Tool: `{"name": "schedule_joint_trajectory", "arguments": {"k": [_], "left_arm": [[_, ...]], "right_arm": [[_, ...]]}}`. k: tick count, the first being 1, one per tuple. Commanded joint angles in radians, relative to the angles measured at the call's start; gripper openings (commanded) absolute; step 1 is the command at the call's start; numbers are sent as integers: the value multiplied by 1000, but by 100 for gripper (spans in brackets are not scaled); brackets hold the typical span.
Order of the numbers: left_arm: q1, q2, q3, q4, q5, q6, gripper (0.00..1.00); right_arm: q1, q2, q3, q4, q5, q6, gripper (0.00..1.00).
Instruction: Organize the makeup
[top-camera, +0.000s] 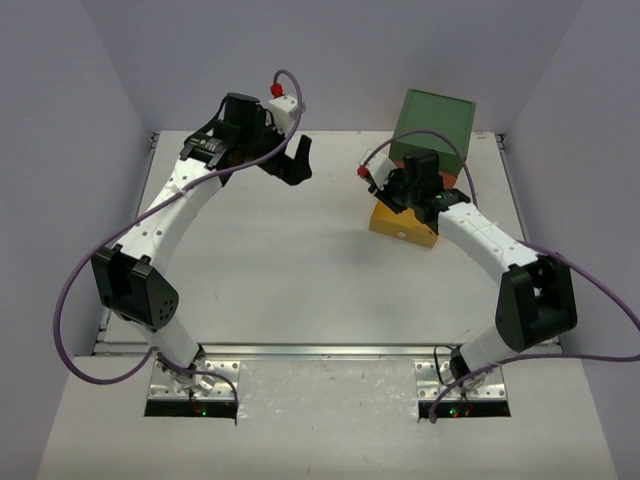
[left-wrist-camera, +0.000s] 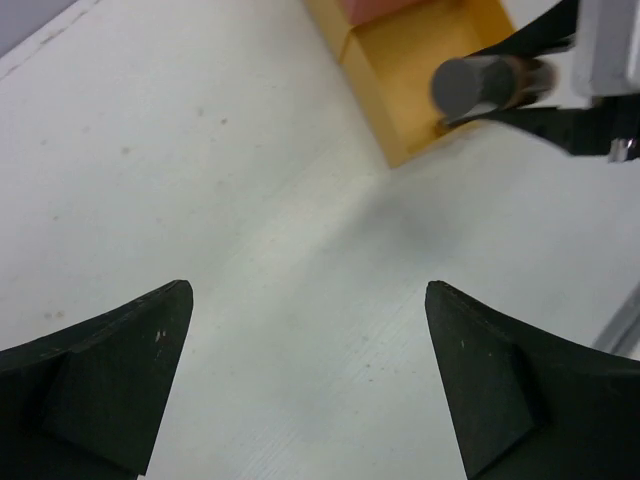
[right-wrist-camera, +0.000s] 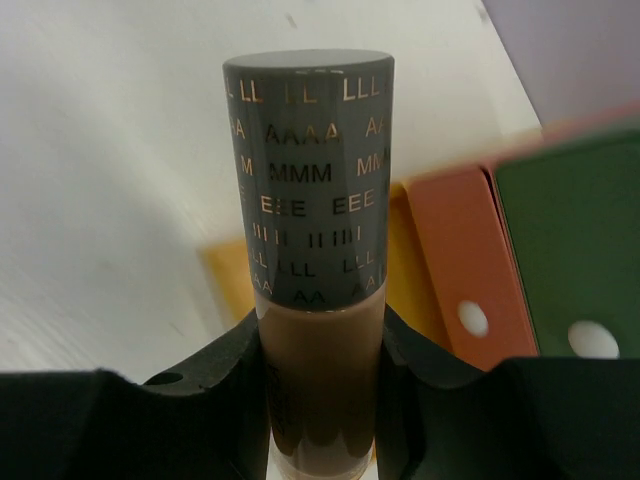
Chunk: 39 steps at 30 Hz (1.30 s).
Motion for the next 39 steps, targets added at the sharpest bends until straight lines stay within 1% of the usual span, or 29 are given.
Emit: {"name": "schedule_joint_trajectory", "arguments": {"k": [1, 2, 4, 6, 8, 10, 11, 12, 16, 19, 22, 23, 28, 30, 32, 37, 39], "left_arm": [[23, 30, 2, -29, -297, 1, 100], [32, 39, -12, -37, -334, 2, 100], [48, 41, -38, -47, -358, 2, 100], [61, 30, -73, -45, -366, 3, 100], [73, 8, -111, -31, -376, 11, 100], [81, -8, -137, -18, -381, 20, 100], [83, -21, -153, -11, -390, 25, 100], [85, -28, -164, -8, -397, 29, 100], [87, -53, -181, -4, -414, 45, 100], [89, -59, -184, 6, -416, 50, 100], [88, -51, -180, 12, -406, 51, 100], [89, -44, -175, 12, -405, 50, 100], [88, -38, -180, 11, -409, 53, 100], [89, -31, -180, 12, -414, 54, 100], [89, -28, -172, 17, -416, 57, 100], [89, -37, -155, 14, -416, 57, 100], [89, -45, -159, 17, -416, 62, 100]], "right_arm": [[-39, 55, -21, -37, 276, -223, 0], [-45, 88, -5, -38, 357, -259, 0], [-62, 144, 38, -38, 408, -271, 0], [-73, 196, 81, -39, 463, -295, 3], [-73, 250, 132, -41, 498, -318, 9], [-74, 284, 164, -42, 508, -326, 14], [-74, 304, 185, -42, 512, -345, 18], [-73, 317, 194, -44, 517, -357, 21], [-74, 359, 203, -46, 557, -366, 28], [-74, 364, 200, -56, 551, -354, 41], [-76, 369, 194, -56, 568, -361, 47], [-76, 368, 194, -56, 569, -359, 51], [-78, 360, 194, -56, 580, -356, 53], [-79, 360, 194, -56, 584, -349, 58], [-80, 350, 202, -65, 595, -326, 58], [-78, 268, 275, -139, 597, -149, 57], [-74, 205, 293, -187, 541, -41, 57]]}}
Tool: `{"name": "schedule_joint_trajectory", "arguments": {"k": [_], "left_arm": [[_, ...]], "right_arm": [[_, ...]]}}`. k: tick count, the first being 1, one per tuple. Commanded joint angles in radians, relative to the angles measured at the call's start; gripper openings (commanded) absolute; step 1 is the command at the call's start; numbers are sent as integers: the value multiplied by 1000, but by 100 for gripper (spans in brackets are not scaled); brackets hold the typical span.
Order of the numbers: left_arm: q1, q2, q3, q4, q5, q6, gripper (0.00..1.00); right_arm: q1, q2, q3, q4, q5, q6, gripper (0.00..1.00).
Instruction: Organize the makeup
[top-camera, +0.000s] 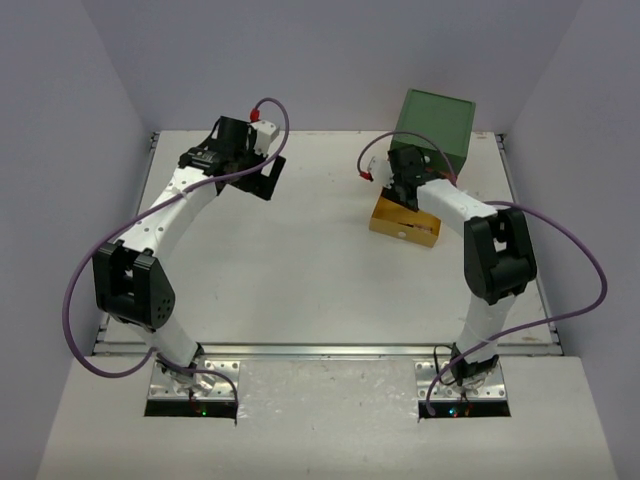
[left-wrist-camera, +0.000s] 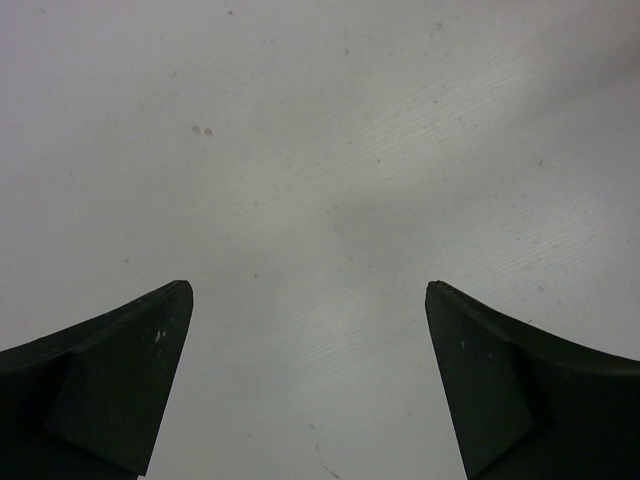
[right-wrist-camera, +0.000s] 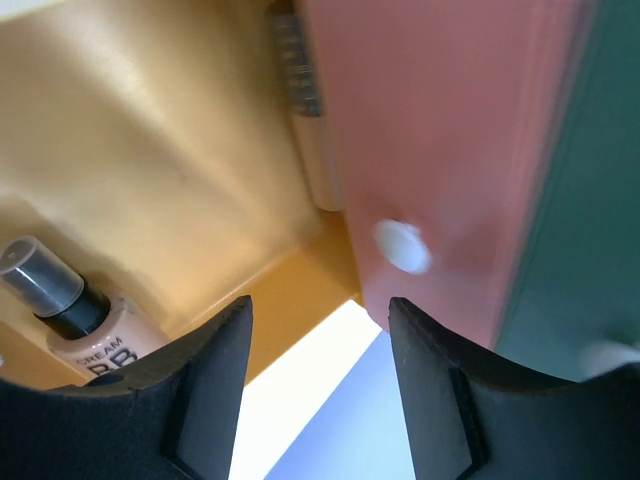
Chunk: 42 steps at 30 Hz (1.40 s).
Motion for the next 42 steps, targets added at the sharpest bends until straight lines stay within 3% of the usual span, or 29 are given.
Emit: {"name": "schedule_joint_trajectory", "arguments": {"k": [1, 5, 9, 13, 17, 23, 31, 42], "left_arm": [[8, -35, 32, 41, -10, 14, 100], [8, -27, 34, 45, -15, 25, 100], [8, -11, 56, 44, -39, 17, 100], [8, -1, 68, 41, -36, 9, 100], [7, -6, 58, 39, -42, 6, 100], [8, -38, 2, 61, -67, 17, 100], [11, -54, -16, 69, -87, 29, 100], [21, -64, -31, 76, -99, 41, 100]], "right_arm": [[5, -191, 86, -60, -74, 239, 57], [6, -361, -43, -23, -324, 434, 60], [5, -563, -280, 192, -513, 743, 58], [6, -626, -453, 315, -445, 1227, 46], [34, -592, -514, 233, -267, 1527, 45], [111, -550, -576, 249, -96, 1668, 44], [119, -440, -636, 280, 14, 1816, 41], [59, -302, -618, 437, 51, 1814, 37]]}}
